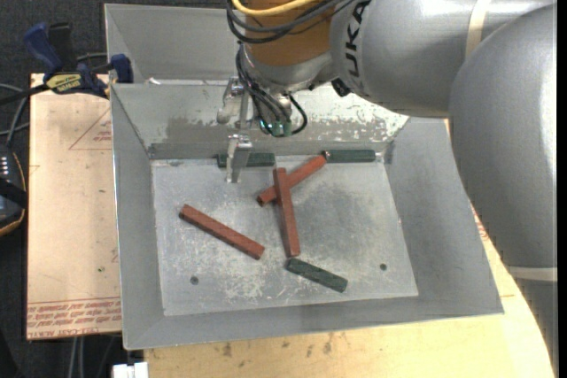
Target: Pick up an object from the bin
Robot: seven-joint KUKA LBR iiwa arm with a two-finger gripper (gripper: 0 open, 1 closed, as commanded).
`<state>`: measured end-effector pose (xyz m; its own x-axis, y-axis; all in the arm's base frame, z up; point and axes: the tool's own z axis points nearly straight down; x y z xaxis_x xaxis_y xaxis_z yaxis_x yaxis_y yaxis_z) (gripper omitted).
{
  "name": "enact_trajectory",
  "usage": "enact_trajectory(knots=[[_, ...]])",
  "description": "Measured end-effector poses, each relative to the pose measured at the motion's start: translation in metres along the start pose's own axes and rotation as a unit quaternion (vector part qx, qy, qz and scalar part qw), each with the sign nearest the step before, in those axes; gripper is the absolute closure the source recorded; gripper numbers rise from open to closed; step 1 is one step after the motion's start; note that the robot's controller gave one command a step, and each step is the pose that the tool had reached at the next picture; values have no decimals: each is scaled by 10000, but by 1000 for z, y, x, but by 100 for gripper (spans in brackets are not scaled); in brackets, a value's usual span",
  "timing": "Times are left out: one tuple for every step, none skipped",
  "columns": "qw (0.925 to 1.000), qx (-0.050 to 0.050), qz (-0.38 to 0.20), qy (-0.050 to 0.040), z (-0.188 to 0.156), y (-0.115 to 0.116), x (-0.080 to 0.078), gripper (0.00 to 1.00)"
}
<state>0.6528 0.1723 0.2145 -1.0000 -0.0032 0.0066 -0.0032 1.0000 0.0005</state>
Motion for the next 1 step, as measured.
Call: enact_trajectory(knots=[[10000, -5, 15, -40, -5, -1, -2, 0]])
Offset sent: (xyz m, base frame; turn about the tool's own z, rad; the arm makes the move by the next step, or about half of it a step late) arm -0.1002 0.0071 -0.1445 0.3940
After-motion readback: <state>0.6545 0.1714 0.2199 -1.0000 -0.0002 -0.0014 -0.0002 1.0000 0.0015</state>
